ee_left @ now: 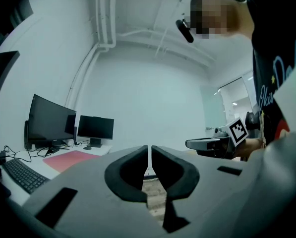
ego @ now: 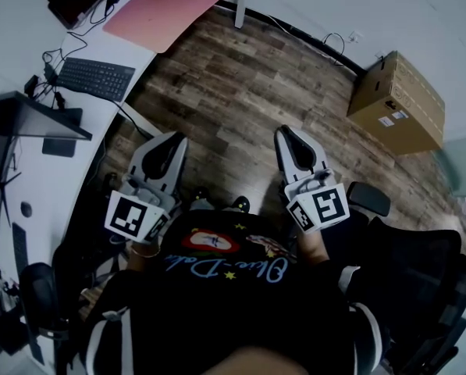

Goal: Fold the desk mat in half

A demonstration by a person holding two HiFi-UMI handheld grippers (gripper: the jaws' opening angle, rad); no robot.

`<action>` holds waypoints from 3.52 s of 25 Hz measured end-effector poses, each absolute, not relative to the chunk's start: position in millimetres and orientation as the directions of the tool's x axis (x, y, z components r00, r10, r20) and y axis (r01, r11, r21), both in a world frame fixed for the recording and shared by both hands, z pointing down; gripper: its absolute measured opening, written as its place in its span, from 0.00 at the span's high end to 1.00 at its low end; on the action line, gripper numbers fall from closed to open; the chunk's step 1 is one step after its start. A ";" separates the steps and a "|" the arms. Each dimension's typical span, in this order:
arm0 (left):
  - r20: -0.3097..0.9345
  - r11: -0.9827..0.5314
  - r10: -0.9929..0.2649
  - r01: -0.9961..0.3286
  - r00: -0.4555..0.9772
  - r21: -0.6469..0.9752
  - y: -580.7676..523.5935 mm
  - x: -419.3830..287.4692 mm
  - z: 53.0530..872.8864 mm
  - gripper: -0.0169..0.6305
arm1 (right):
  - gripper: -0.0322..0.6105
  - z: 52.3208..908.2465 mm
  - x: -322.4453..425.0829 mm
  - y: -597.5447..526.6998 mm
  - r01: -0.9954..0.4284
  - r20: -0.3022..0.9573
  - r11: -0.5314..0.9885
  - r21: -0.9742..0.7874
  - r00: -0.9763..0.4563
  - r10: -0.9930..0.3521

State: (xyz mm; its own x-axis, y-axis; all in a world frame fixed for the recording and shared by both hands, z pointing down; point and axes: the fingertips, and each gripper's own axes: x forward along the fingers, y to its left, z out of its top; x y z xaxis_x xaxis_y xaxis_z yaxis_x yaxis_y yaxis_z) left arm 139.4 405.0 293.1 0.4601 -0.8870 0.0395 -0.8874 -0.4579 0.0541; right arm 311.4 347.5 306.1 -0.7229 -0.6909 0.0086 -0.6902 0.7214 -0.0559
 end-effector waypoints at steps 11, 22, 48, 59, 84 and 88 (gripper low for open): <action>0.071 -0.471 -0.880 -0.882 0.469 -0.006 394.6 186.2 301.5 0.86 | 0.83 318.3 370.9 344.7 -0.721 0.028 0.692 -0.044 -0.693 -0.720; 0.121 -0.466 -0.881 -0.883 0.457 -0.057 350.7 185.2 322.7 0.79 | 0.81 330.5 386.9 317.9 -0.744 0.063 0.667 -0.045 -0.668 -0.741; 0.121 -0.408 -0.909 -0.910 0.398 -0.074 72.5 41.1 329.8 0.76 | 0.79 313.8 245.8 54.0 -0.723 0.110 0.690 0.039 -0.683 -0.722; 0.169 -0.226 -0.962 -0.972 0.212 -0.066 58.1 -43.1 353.4 0.75 | 0.79 319.9 154.3 -11.2 -0.588 0.144 0.805 0.079 -0.792 -0.593; 0.482 0.283 -0.780 -0.912 -0.399 -0.297 -12.9 -78.2 449.8 0.64 | 0.75 394.5 20.1 -220.4 0.073 0.344 0.970 0.234 -0.939 -0.012; 0.572 0.291 -0.660 -0.867 -0.488 -0.404 -19.7 -72.7 486.0 0.62 | 0.73 430.5 13.8 -234.9 0.213 0.424 0.918 0.334 -0.904 0.055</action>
State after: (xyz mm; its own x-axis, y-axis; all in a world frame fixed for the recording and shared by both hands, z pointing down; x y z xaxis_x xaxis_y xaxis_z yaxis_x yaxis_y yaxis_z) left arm -72.7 -19.7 486.0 -0.4876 -0.6600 0.5716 -0.8673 0.2909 -0.4039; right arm 13.8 -234.9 430.5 -0.9038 0.0549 0.4245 0.2126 0.9183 0.3339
